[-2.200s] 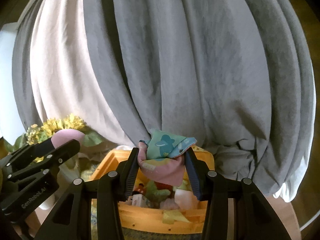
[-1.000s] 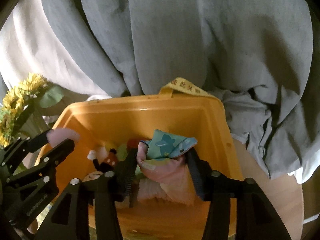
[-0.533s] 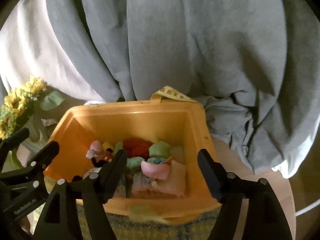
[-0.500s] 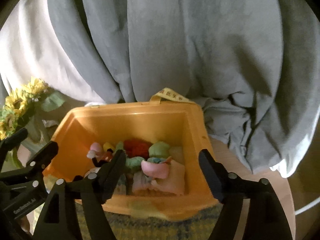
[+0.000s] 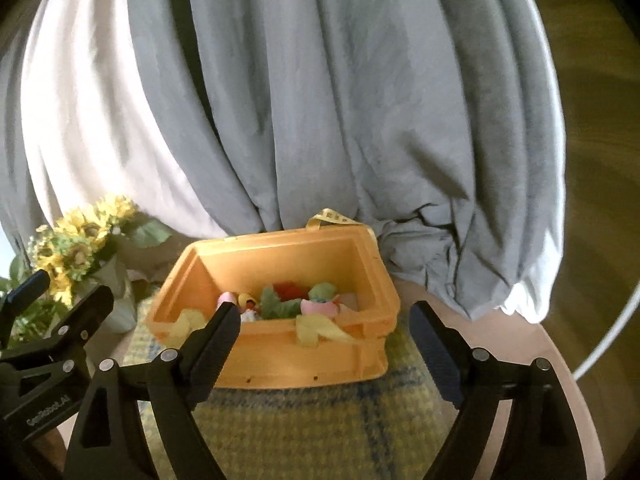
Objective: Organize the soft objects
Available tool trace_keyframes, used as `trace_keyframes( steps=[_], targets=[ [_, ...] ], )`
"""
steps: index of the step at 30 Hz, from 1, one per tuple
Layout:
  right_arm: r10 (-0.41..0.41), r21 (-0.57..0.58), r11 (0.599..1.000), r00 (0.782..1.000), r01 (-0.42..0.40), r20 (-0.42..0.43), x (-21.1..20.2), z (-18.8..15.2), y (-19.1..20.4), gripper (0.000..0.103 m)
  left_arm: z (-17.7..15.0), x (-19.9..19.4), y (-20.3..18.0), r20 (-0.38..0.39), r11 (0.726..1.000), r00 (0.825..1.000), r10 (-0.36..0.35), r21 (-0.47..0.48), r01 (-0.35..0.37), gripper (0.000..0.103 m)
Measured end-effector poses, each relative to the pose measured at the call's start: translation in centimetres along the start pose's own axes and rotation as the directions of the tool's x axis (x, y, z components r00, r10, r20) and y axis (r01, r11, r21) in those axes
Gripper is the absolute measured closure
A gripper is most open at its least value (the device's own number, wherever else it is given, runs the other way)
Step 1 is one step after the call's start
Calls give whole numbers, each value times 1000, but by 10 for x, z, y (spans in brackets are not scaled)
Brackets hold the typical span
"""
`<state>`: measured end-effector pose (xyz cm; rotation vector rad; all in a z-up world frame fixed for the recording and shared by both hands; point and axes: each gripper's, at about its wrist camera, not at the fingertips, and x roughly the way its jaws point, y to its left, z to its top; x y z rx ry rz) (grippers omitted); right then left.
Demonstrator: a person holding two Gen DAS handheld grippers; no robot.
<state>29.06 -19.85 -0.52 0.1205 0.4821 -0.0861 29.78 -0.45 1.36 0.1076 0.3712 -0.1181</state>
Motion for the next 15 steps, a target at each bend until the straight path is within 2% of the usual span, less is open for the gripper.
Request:
trace_keyframes(
  steps=[6, 15],
  targets=[
    [-18, -8, 1000, 998, 18, 61, -51, -16, 1, 15, -9, -50, -9, 19, 1000, 1000, -24, 4, 24, 0],
    [-11, -8, 1000, 996, 12, 88, -123, -45, -12, 12, -34, -123, -21, 40, 1000, 999, 0, -16, 0, 0]
  ],
)
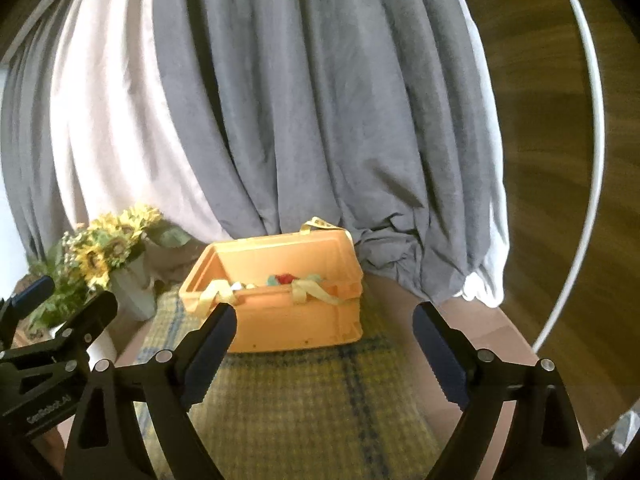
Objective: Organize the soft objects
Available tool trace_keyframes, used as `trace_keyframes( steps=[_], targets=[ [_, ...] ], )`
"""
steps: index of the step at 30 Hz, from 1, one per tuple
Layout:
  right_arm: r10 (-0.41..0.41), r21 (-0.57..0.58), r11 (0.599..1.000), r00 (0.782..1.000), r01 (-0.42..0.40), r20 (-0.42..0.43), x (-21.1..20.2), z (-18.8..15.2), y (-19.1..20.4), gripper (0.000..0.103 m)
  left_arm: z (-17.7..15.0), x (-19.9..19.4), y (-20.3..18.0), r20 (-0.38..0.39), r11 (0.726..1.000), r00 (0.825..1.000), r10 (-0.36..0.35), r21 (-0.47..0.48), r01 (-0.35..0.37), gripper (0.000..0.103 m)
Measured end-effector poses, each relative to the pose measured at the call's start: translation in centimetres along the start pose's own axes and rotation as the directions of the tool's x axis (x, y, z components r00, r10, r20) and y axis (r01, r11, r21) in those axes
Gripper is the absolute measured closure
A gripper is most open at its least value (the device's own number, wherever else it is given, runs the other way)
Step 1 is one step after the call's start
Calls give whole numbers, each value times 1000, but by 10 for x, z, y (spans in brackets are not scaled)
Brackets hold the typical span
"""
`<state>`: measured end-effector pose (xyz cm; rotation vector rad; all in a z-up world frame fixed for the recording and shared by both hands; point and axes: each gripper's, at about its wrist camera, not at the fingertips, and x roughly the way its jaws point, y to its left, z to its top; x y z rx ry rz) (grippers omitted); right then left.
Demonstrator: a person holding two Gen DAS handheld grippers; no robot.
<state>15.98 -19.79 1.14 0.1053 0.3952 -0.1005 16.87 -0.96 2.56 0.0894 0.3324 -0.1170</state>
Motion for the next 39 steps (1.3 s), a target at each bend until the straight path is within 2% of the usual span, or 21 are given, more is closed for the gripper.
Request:
trace_keyframes(
  steps=[11, 18, 28, 39],
  targets=[
    [24, -23, 999, 1000, -24, 20, -90, -38, -22, 12, -36, -98, -21, 7, 999, 999, 45, -15, -45, 0],
    [36, -15, 999, 999, -35, 27, -131, -57, -29, 12, -51, -141, -26, 23, 999, 998, 51, -5, -51, 0],
    [36, -14, 999, 999, -36, 41, -170, -73, -37, 12, -57, -174, -32, 37, 999, 999, 40, -12, -40, 0],
    [38, -9, 999, 998, -38, 59, -191, -75, -45, 12, -56, -200, -36, 79, 999, 996, 44, -11, -43, 0]
  ],
)
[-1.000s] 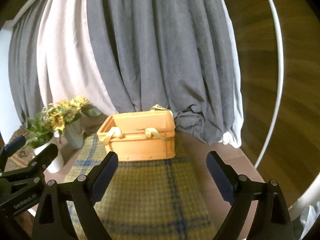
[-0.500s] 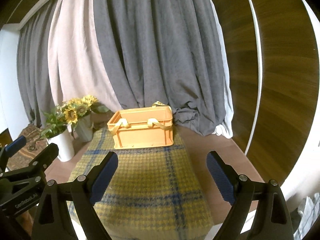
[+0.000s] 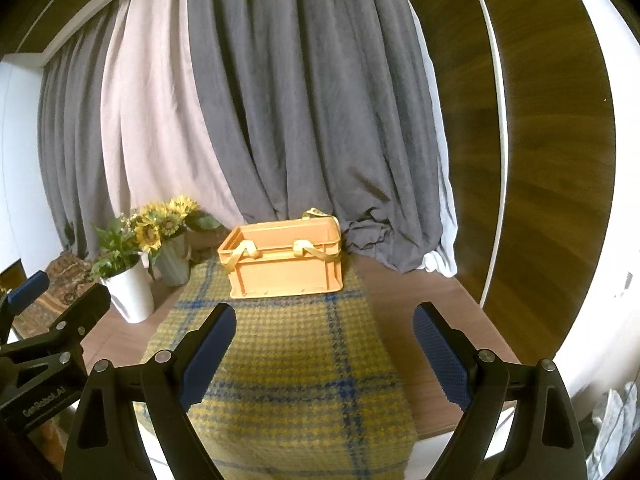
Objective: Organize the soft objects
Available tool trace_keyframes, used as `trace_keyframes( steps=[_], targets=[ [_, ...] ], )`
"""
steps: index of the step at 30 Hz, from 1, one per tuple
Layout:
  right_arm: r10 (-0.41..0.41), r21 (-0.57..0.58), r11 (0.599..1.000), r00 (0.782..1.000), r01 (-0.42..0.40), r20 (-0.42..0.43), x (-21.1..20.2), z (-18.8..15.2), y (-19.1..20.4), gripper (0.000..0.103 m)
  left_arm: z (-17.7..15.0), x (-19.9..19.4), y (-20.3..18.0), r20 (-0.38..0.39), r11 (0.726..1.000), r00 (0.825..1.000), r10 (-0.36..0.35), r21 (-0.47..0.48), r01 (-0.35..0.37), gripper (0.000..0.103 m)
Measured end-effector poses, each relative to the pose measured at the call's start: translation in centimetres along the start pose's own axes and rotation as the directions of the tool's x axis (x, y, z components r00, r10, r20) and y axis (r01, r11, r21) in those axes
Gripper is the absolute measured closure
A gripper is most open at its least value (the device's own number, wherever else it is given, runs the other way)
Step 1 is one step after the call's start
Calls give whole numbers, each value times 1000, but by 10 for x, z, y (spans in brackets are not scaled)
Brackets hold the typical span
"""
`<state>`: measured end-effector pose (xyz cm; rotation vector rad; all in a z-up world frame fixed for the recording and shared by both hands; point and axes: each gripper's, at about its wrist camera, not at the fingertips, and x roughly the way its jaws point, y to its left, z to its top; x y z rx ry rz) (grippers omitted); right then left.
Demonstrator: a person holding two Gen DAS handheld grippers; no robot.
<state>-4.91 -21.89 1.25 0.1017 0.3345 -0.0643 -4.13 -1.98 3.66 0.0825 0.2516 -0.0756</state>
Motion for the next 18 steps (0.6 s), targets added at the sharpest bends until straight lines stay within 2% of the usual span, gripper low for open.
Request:
trace_keyframes(
  steps=[18],
  targets=[
    [0, 6, 1000, 1000, 0, 28, -16, 2, -6, 12, 4, -14, -7, 14, 1000, 1000, -7, -4, 7, 0]
  ],
)
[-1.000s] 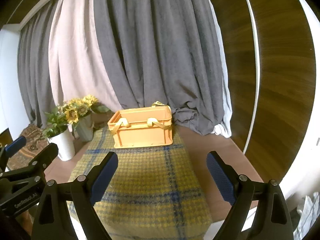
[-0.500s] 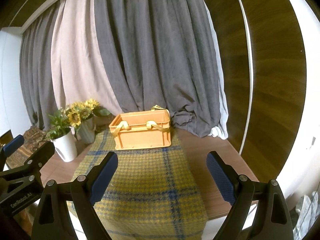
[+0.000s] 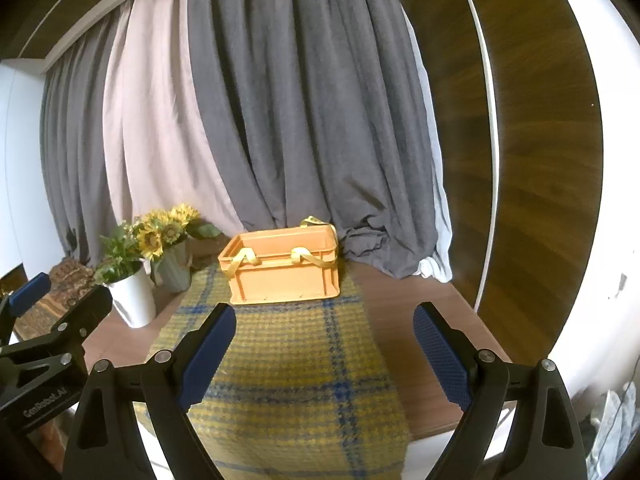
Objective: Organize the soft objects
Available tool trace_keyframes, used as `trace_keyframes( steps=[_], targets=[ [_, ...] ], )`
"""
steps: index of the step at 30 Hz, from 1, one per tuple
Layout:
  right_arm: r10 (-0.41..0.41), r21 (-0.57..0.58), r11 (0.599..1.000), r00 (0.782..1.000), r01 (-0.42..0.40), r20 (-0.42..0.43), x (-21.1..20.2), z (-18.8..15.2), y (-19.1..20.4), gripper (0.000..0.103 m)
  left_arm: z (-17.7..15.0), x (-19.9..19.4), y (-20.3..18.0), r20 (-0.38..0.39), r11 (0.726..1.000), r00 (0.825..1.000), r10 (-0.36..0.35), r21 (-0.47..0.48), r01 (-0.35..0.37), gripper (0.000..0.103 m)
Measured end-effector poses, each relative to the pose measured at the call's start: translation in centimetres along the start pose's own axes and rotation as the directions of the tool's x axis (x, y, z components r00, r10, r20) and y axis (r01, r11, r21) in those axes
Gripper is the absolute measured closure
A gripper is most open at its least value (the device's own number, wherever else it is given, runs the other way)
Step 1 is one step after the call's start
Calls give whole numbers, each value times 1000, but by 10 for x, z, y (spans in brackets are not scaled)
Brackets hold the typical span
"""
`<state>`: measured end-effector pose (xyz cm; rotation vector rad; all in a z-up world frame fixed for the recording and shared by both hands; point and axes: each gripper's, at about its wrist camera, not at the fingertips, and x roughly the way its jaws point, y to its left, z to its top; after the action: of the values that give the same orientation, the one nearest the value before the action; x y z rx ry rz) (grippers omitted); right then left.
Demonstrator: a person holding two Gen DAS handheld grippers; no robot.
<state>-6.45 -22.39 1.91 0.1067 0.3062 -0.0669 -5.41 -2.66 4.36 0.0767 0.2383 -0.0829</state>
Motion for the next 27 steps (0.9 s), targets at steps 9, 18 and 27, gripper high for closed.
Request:
trace_keyframes(
  steps=[9, 18, 27],
  targets=[
    [1, 2, 1000, 1000, -1, 6, -5, 0, -1, 12, 2, -1, -2, 4, 1000, 1000, -1, 6, 1, 0],
    [7, 2, 1000, 1000, -7, 9, -8, 0, -2, 12, 2, -1, -5, 4, 1000, 1000, 0, 6, 0, 0],
    [5, 2, 1000, 1000, -5, 9, -8, 0, -2, 12, 3, -2, -5, 6, 1000, 1000, 0, 6, 0, 0]
  ],
)
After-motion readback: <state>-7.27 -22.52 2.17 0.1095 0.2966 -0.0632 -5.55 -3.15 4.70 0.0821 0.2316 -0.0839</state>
